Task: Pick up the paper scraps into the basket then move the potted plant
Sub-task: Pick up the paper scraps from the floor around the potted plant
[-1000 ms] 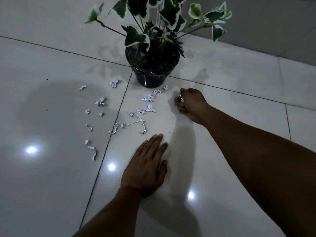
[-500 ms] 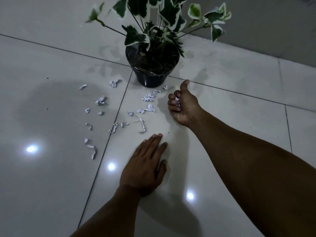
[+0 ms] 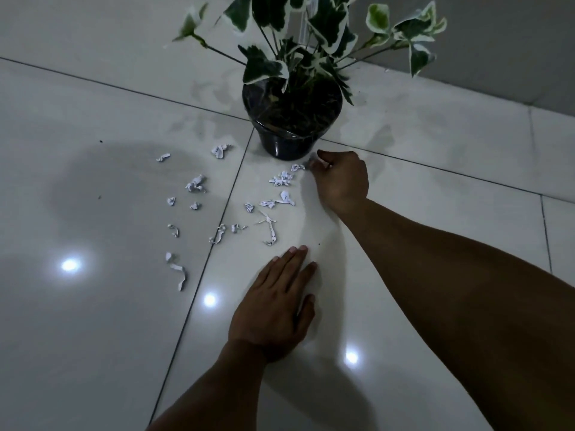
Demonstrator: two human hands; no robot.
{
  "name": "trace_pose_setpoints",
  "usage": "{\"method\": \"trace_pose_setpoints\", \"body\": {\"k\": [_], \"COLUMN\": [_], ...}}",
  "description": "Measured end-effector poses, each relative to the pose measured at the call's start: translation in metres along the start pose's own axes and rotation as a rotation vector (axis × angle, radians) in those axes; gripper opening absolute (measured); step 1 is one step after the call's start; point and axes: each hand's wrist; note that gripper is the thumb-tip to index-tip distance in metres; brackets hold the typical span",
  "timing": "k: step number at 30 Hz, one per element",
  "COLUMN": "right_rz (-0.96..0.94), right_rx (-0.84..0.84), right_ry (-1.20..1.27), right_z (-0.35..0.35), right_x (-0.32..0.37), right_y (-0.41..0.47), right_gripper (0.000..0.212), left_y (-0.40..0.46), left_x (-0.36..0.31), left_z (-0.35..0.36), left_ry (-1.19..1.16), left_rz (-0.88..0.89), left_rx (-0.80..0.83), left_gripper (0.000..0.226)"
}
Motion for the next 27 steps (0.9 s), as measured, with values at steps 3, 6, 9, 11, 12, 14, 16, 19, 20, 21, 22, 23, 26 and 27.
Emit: {"method": "trace_pose_setpoints", "body": {"k": [3, 6, 9, 11, 12, 14, 16, 19, 20, 21, 22, 23, 26, 27], "right_rz": [0.033, 0.017, 0.01, 0.049, 0.091, 0.279, 0.499, 0.642, 0.647, 0.641, 0.634, 0.619, 0.607, 0.616], "right_rx": [0.017, -0.006, 0.004, 0.092, 0.157, 0.314, 0.467, 0.647, 0.698, 0.727, 0.737, 0.741, 0.763, 0.78], "right_ry": [-0.046, -0.005, 0.174, 0.25, 0.344, 0.668, 0.955, 1.235, 1.282, 1.307, 1.323, 1.332, 1.342, 1.347], "right_z": [0.006, 0.009, 0.009, 0.009, 0.01, 0.007, 0.0, -0.01, -0.014, -0.016, -0.017, -0.018, -0.018, -0.018], "right_x": [0.003, 0.003, 0.003, 0.003, 0.002, 0.001, -0.002, -0.011, -0.012, -0.014, -0.015, -0.016, -0.018, -0.018], "right_y": [0.007, 0.003, -0.004, -0.011, -0.015, -0.023, -0.031, -0.037, -0.037, -0.037, -0.037, -0.038, -0.038, -0.038], "right_gripper": [0.024, 0.015, 0.015, 0.019, 0.021, 0.031, 0.039, 0.04, 0.037, 0.034, 0.033, 0.034, 0.047, 0.05], "left_y": [0.0, 0.0, -0.001, -0.001, -0.001, -0.001, -0.001, 0.0, 0.0, 0.0, 0.0, 0.0, 0.0, 0.0], "left_x": [0.0, 0.0, 0.001, 0.0, 0.0, 0.0, 0.0, -0.001, -0.001, -0.002, -0.002, -0.002, -0.003, -0.003], "left_z": [0.001, 0.001, 0.001, 0.001, 0.001, 0.001, 0.001, 0.001, 0.0, 0.0, 0.0, -0.001, -0.001, -0.002], "left_ry": [-0.002, -0.004, 0.009, 0.008, 0.006, 0.008, 0.02, 0.023, 0.021, 0.02, 0.021, 0.023, 0.036, 0.039], "left_rz": [-0.002, -0.009, 0.0, 0.002, 0.001, 0.0, -0.002, -0.013, -0.015, -0.015, -0.014, -0.015, -0.02, -0.021], "left_rx": [0.012, 0.014, 0.008, -0.003, -0.008, -0.018, -0.016, -0.013, -0.011, -0.01, -0.011, -0.014, -0.012, -0.013], "left_gripper": [0.058, 0.058, 0.057, 0.056, 0.055, 0.054, 0.055, 0.055, 0.055, 0.055, 0.055, 0.055, 0.054, 0.054]}}
Point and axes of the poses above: each hand's wrist, its own y-axis towards the middle knuckle, its own z-axis out of the palm, x = y × z, and after that the axes turned 9 degrees about z, right-handed
